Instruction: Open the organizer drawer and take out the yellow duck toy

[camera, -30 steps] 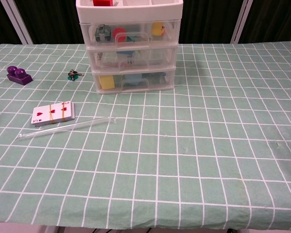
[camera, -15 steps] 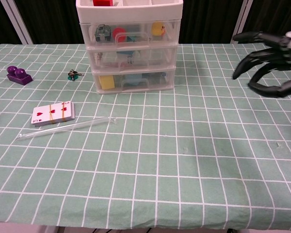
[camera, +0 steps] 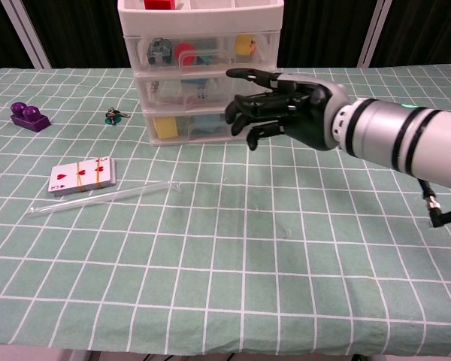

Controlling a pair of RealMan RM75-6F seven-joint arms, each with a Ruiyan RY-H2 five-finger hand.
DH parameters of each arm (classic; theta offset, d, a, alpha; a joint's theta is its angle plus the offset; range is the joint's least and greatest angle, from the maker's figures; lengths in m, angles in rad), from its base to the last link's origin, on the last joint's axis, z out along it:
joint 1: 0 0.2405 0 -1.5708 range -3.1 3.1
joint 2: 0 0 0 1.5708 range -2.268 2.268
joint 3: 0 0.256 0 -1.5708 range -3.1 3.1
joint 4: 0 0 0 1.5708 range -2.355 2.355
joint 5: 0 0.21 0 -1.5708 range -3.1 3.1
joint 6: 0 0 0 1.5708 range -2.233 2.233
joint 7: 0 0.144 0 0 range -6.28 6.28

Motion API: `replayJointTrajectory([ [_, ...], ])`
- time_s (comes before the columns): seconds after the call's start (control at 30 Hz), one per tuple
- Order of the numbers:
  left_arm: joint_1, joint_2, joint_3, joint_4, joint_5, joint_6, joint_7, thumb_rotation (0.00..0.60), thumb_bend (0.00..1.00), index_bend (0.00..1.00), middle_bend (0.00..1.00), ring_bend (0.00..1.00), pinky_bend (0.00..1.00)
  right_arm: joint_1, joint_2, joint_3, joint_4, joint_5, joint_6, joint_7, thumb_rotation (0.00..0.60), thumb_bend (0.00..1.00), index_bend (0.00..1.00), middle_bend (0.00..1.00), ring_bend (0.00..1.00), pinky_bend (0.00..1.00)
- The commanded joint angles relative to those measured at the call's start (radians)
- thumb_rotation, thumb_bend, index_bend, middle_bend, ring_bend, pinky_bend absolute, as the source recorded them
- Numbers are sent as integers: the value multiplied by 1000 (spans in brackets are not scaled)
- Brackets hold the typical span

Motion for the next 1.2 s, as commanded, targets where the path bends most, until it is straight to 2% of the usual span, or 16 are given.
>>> replayJointTrajectory([
  [0.03,0,-2,-2,4,-2,0,-5,600,93,244,178,129,183,34,-36,24,40,12,-29,16,600,543,22,568,529,642],
  [0.63,1,-3,-5,10,-7,0,-8,600,93,244,178,129,184,118,-100,74,125,38,-82,8,600,580,91,566,528,642],
  [0.97,2,-1,-4,7,-9,-2,-7,600,93,244,178,129,183,150,-132,94,183,74,-98,-15,600,607,192,569,528,644],
  [1.2,2,3,-4,2,-10,-3,-2,600,93,244,178,129,184,134,-119,85,159,60,-90,-22,600,614,261,568,528,644],
])
